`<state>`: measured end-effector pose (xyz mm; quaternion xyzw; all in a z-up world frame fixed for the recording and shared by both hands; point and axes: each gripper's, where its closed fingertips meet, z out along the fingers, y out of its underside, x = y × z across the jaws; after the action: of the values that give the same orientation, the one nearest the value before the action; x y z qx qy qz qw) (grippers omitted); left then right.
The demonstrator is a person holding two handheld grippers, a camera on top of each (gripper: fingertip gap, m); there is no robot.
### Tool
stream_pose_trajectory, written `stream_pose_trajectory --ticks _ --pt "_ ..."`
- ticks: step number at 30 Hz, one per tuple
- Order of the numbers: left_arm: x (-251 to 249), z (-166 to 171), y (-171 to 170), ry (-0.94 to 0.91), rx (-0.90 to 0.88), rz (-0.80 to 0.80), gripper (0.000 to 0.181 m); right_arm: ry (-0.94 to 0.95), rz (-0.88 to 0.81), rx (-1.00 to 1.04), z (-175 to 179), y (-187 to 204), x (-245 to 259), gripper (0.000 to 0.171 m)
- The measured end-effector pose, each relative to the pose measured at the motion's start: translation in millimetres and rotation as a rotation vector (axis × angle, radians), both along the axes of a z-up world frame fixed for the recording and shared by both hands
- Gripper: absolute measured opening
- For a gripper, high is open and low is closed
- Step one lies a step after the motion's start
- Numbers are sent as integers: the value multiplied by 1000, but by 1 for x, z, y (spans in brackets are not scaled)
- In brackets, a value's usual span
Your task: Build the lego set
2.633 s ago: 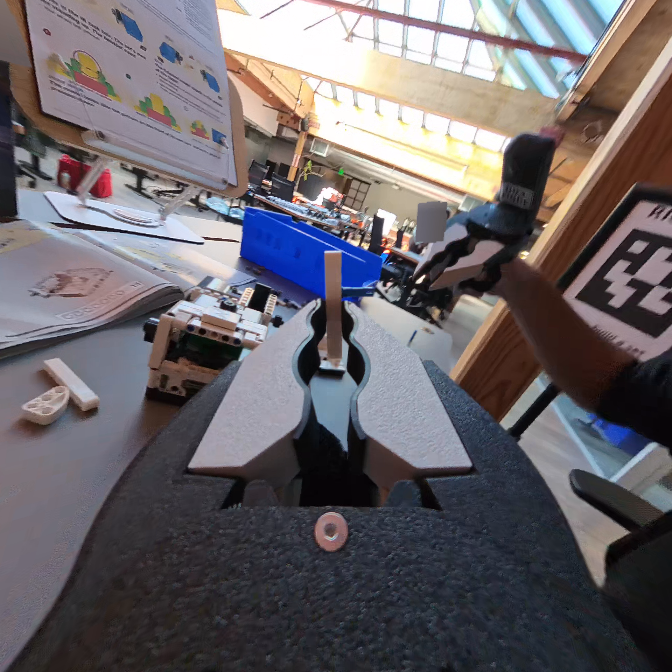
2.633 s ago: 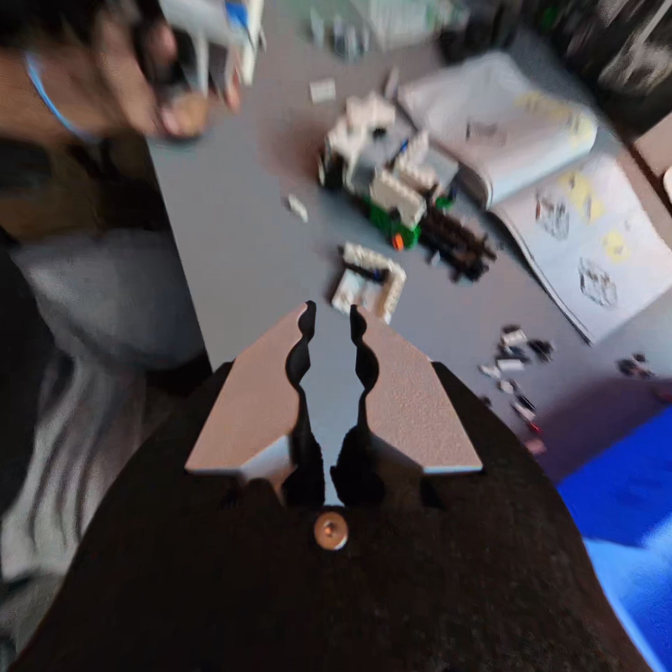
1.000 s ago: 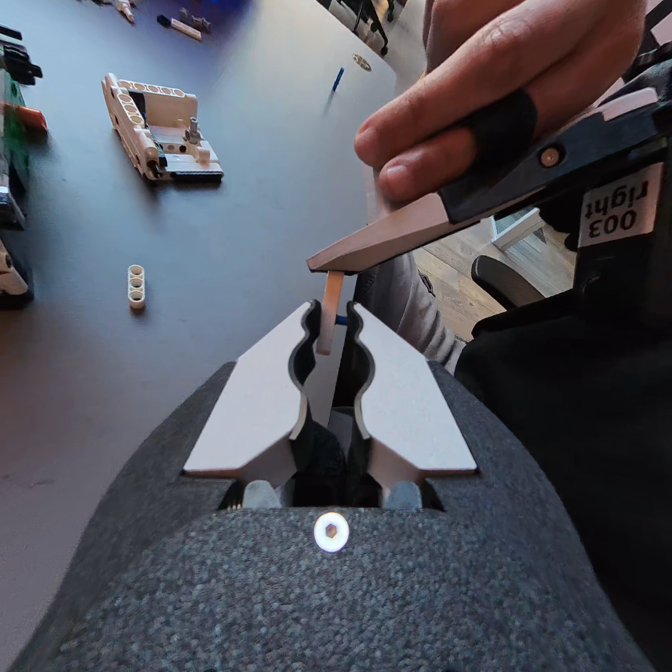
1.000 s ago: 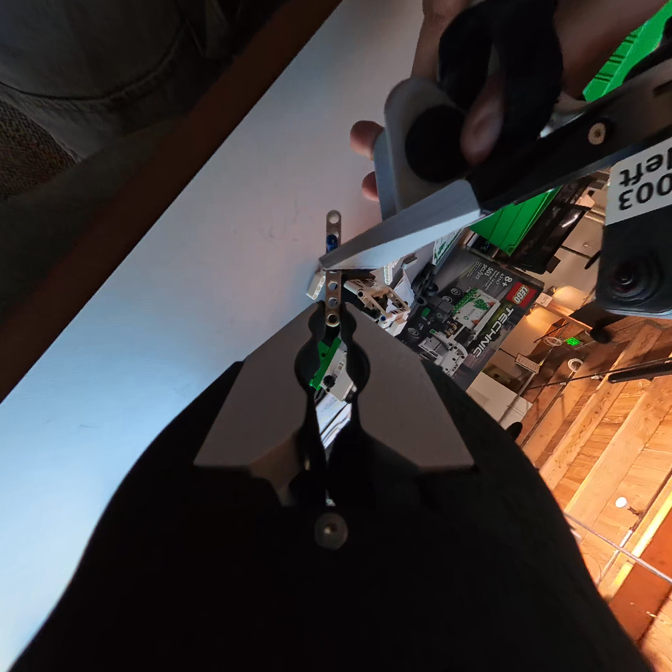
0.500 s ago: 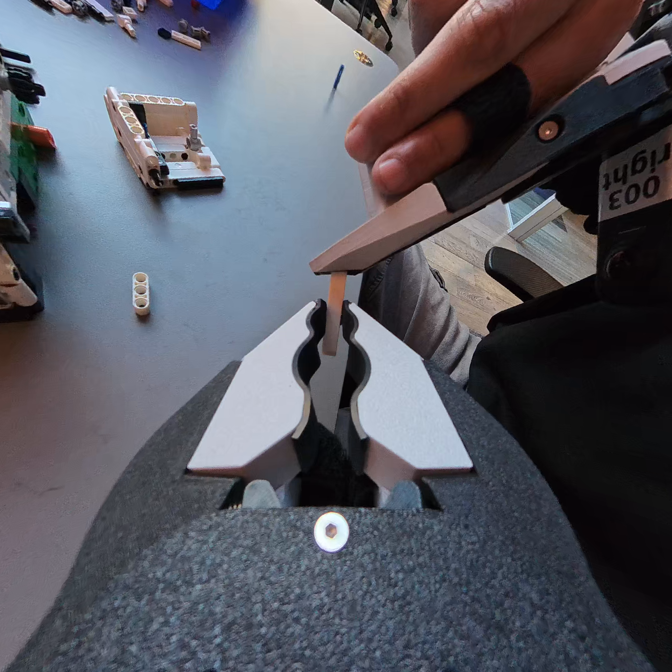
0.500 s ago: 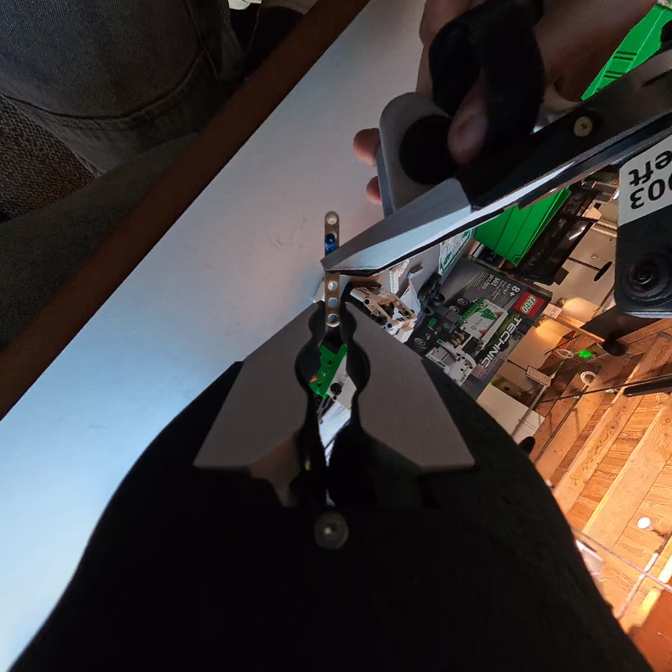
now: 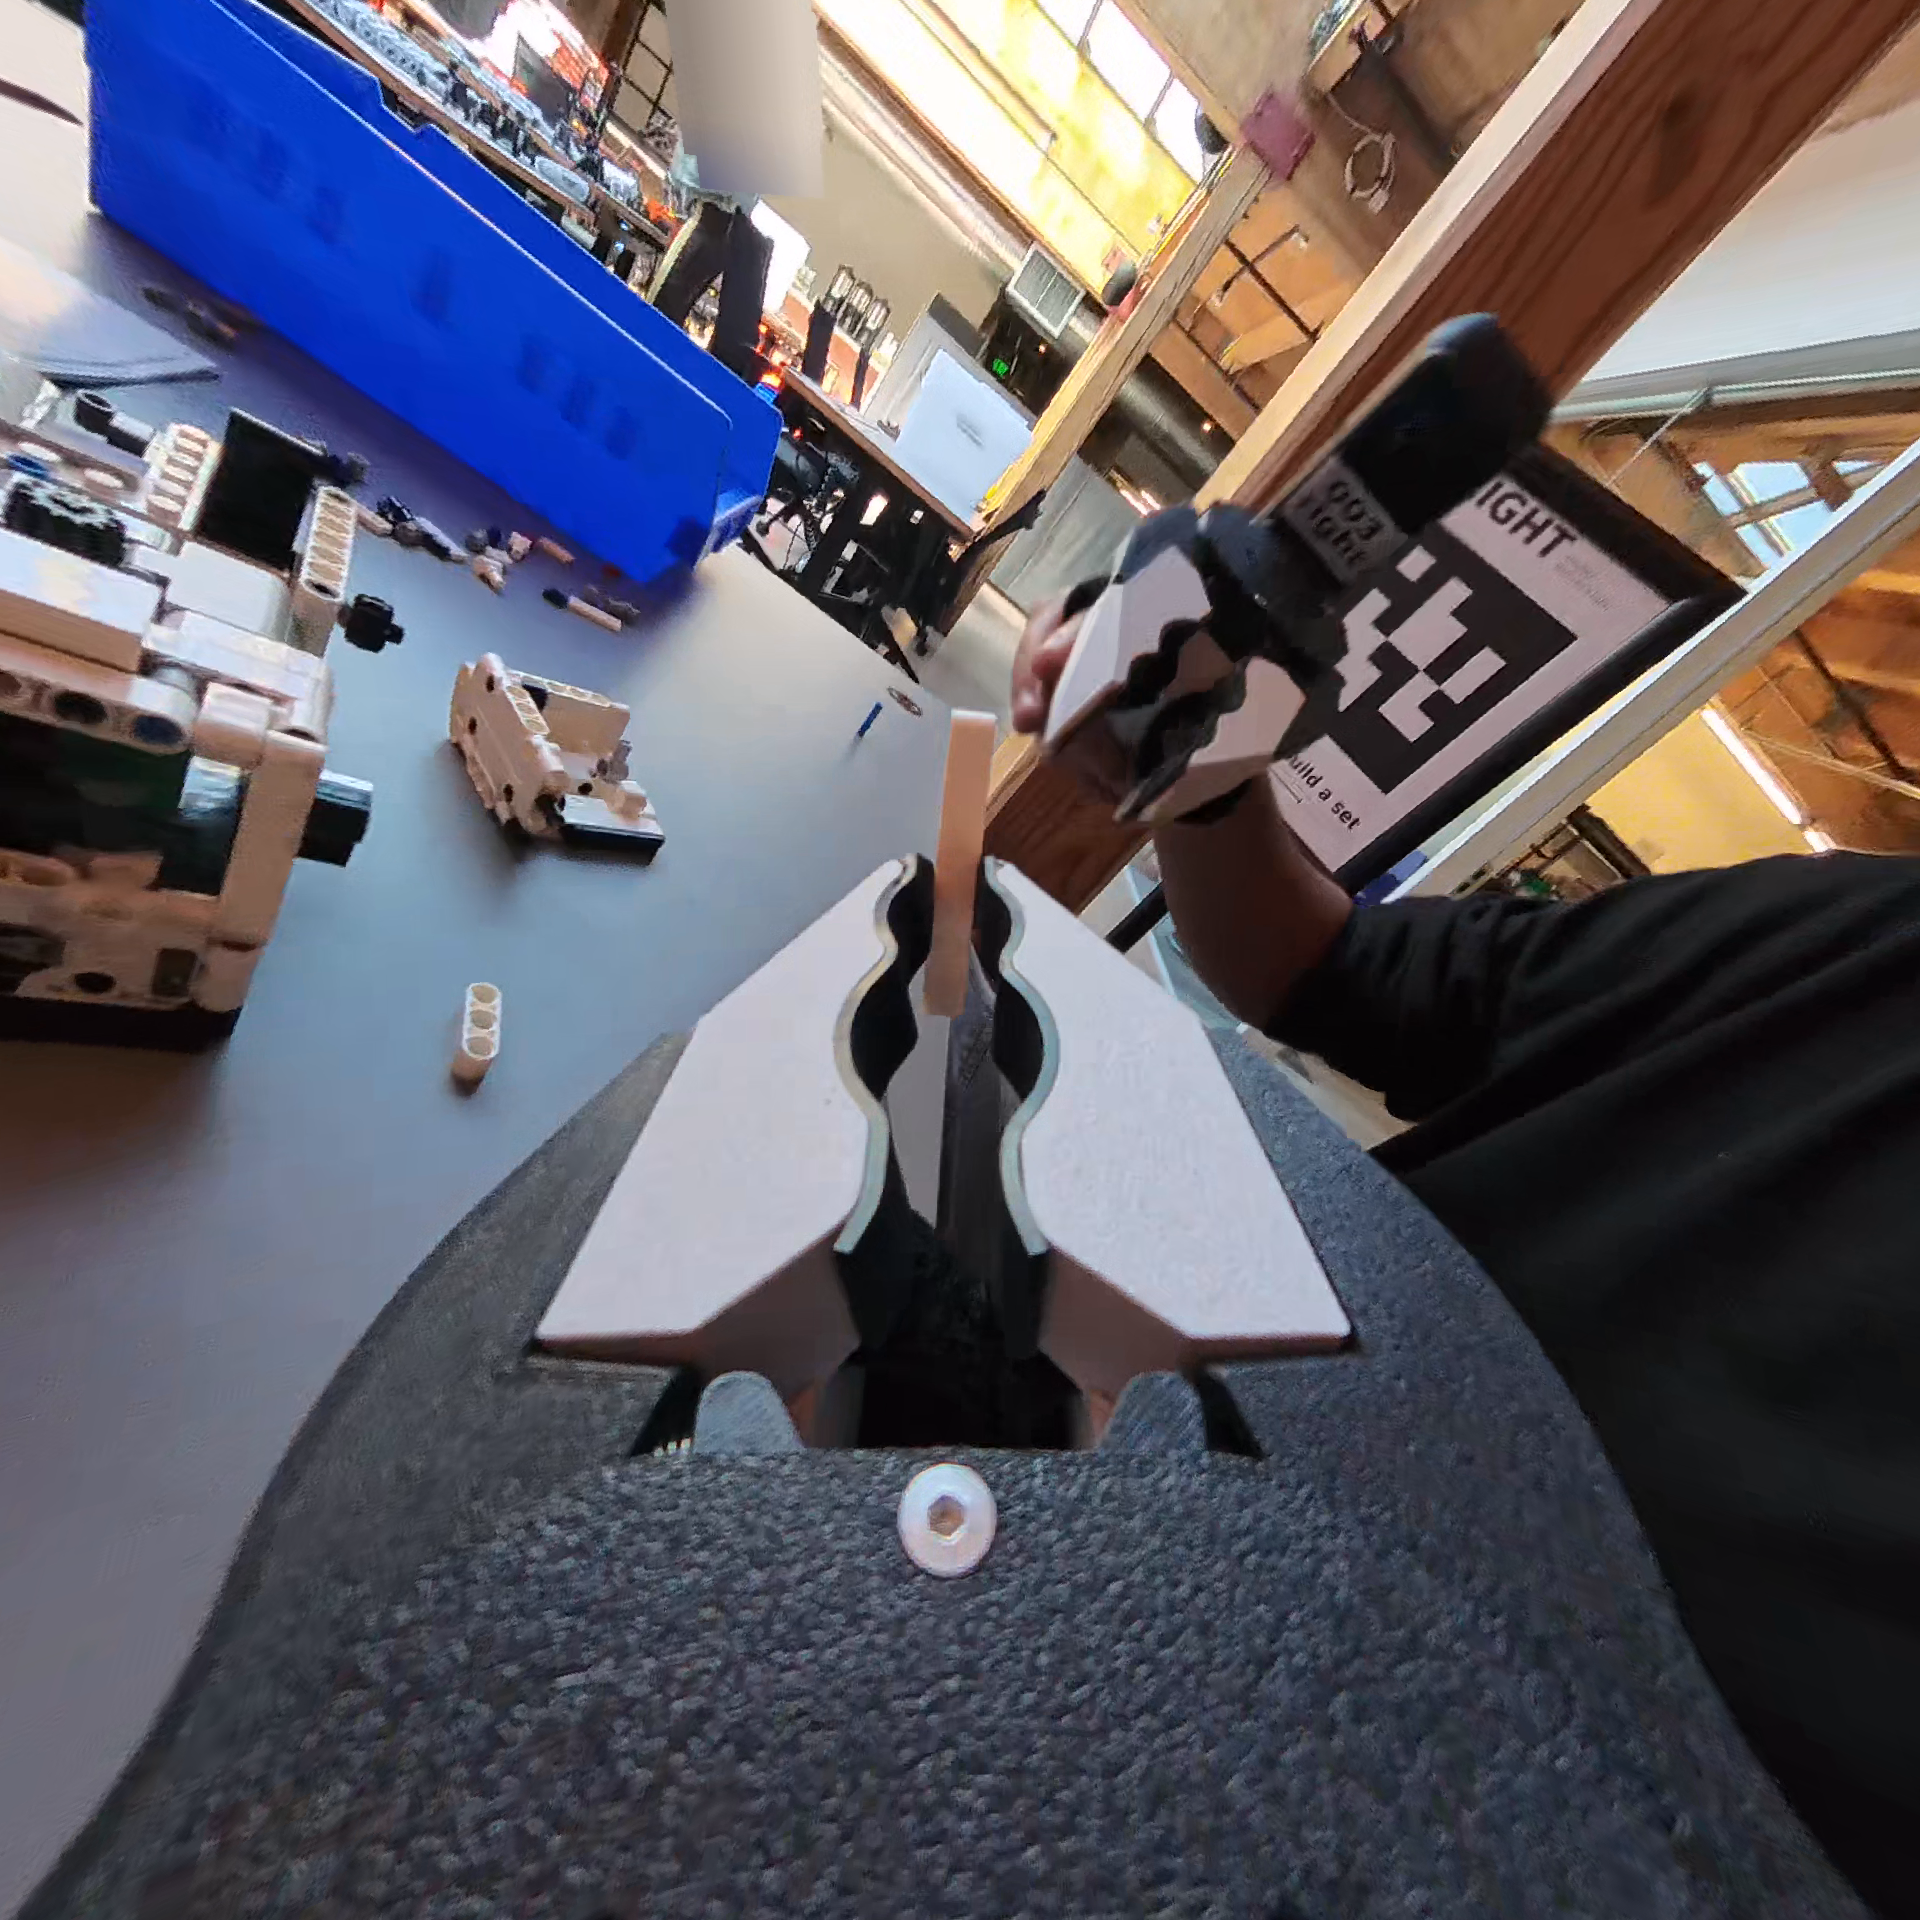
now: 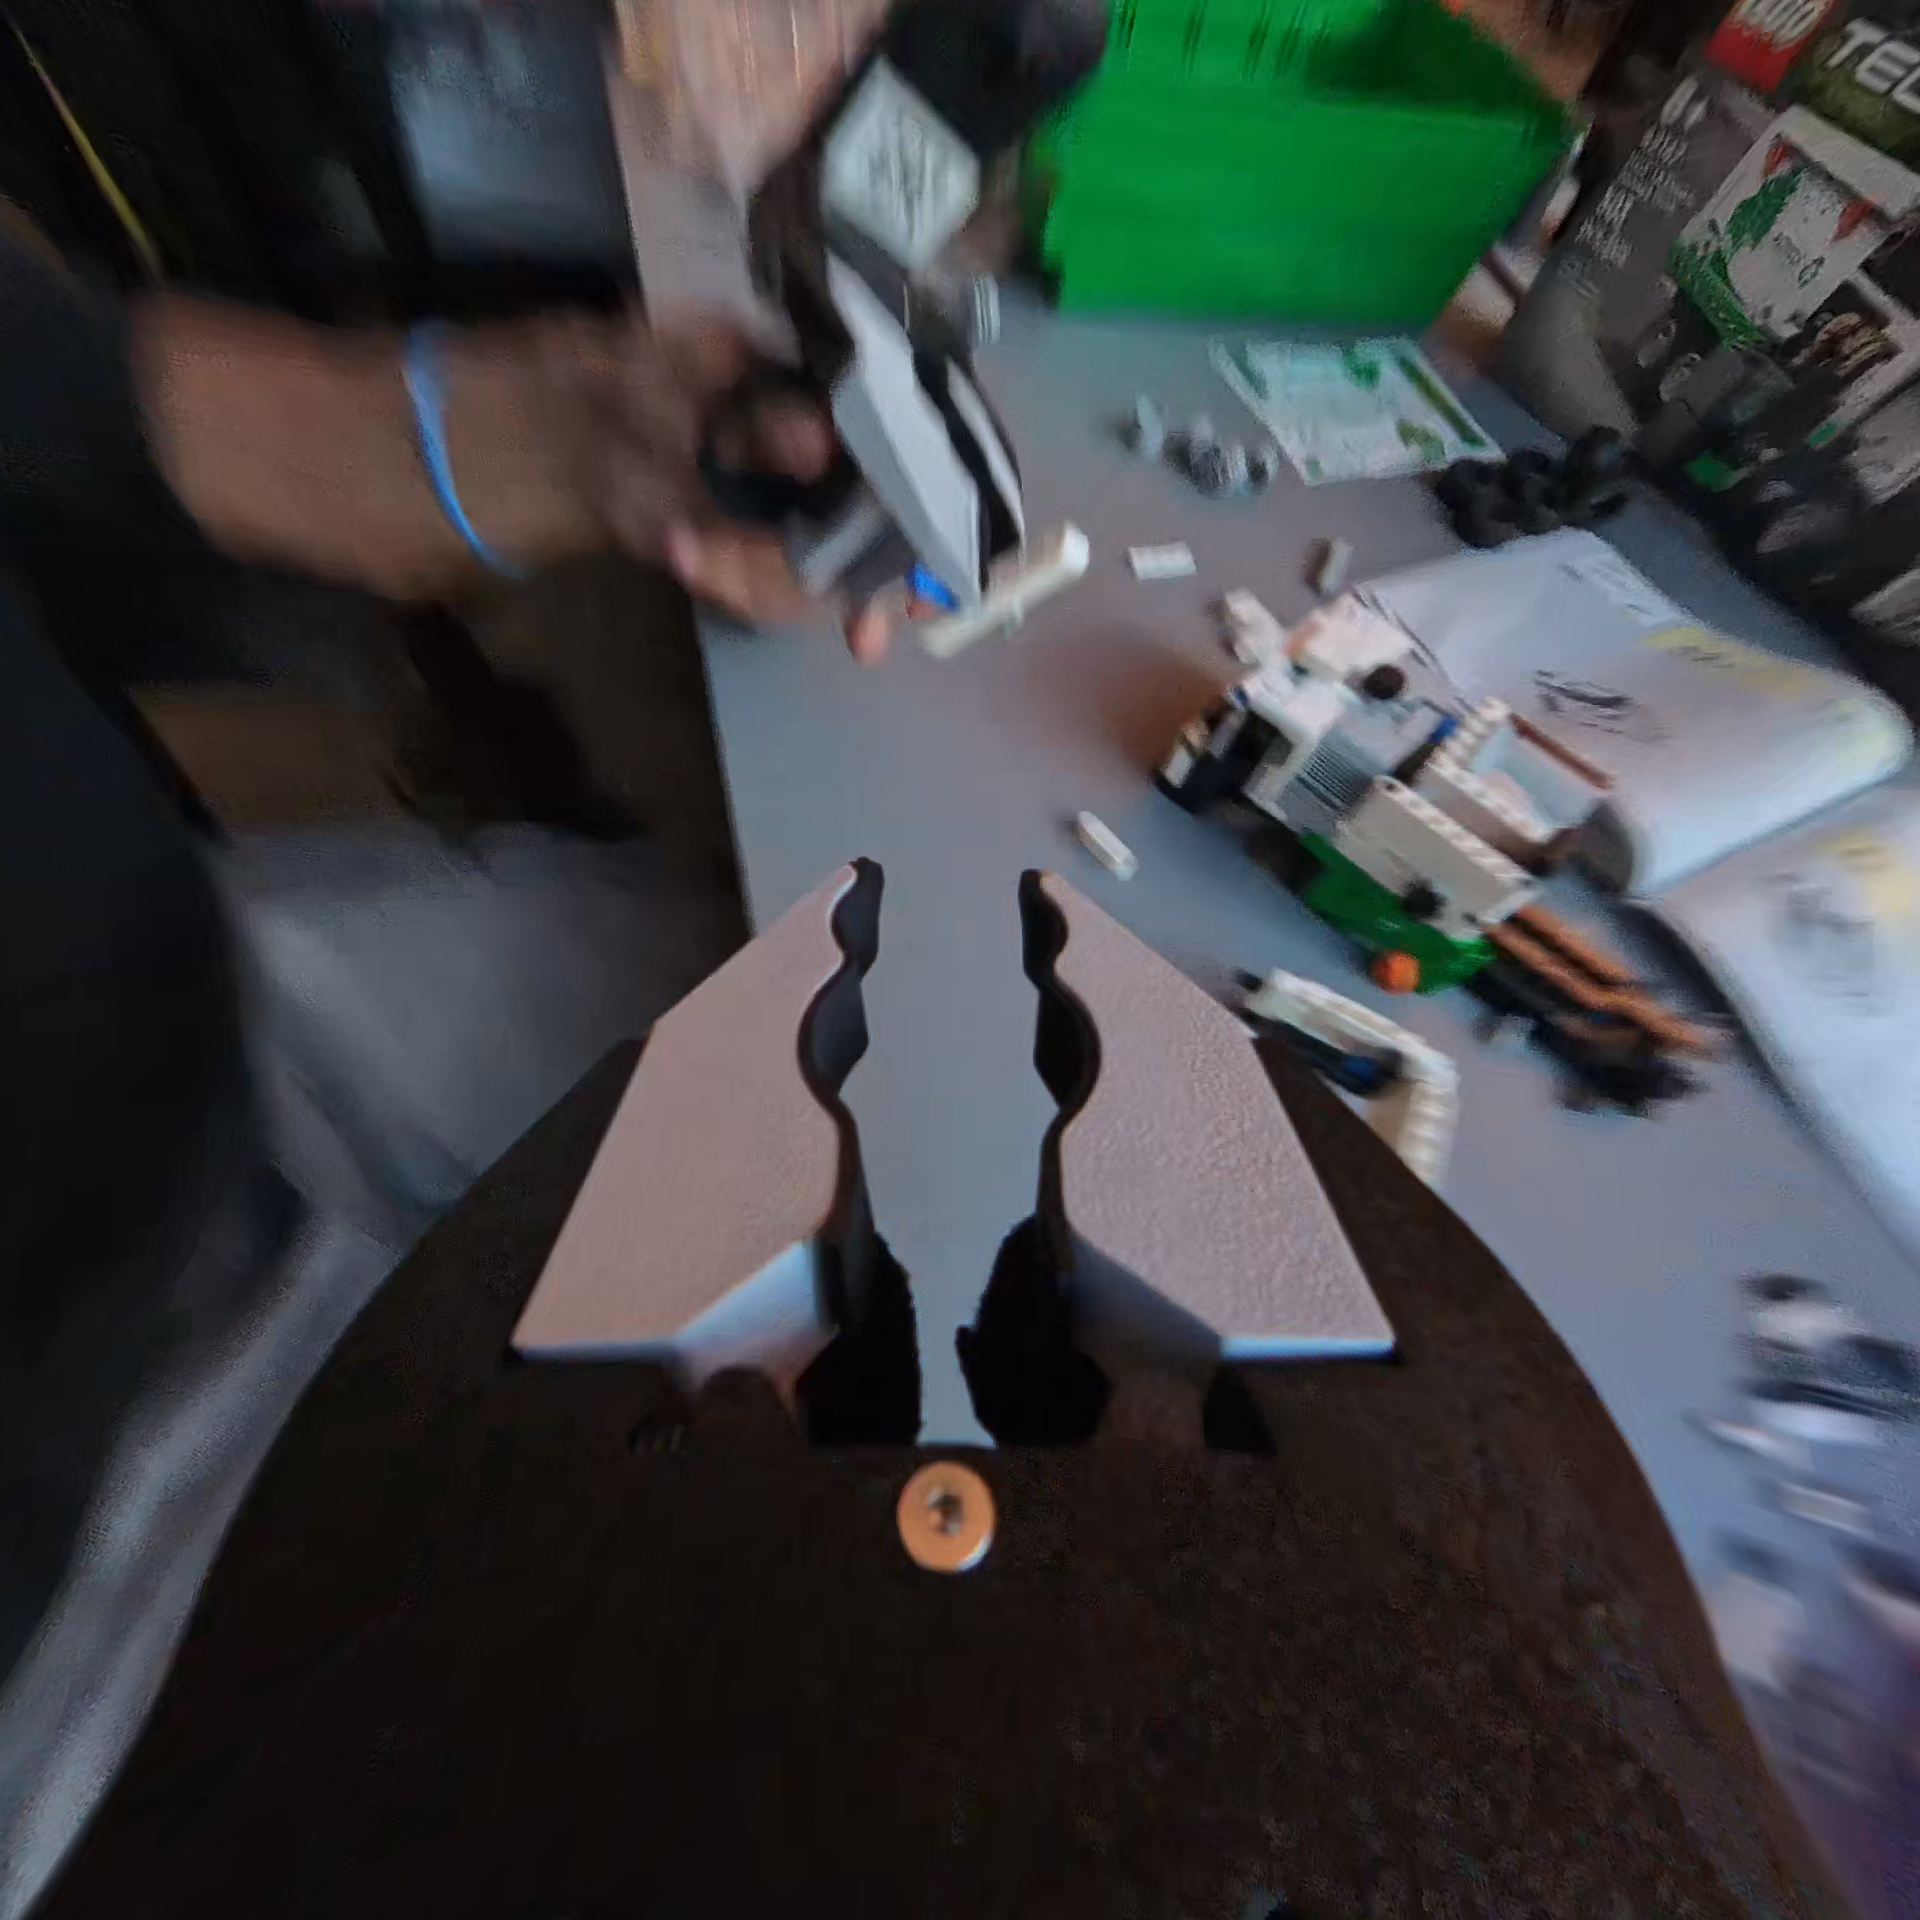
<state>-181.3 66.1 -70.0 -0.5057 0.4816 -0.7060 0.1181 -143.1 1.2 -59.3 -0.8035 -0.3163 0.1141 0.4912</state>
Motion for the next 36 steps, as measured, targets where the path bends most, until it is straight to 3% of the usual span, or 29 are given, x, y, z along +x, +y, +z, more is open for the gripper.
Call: stream_pose_trajectory --ticks 1,4,10,12,18,22,36 --pt "2 0 -5 -6 -2 -18 7 171 -39 6 8 3 -3 22" --pt "8 -2 -26 -15 0 -83 7 459 -43 -40 6 12 -19 32" --pt "12 -5 -52 -10 32 -134 7 603 -28 -23 -2 30 -31 24" --pt "13 -6 -55 -4 37 -136 8 621 -25 -25 -5 30 -30 9" --pt "13 -7 -54 -50 158 -75 8 783 16 -100 -6 32 -32 7" --pt "13 -10 -54 -36 191 -67 8 800 38 -145 -10 34 -37 7" --pt "15 5 -44 -64 -42 -67 7 913 39 -94 5 43 -31 7"
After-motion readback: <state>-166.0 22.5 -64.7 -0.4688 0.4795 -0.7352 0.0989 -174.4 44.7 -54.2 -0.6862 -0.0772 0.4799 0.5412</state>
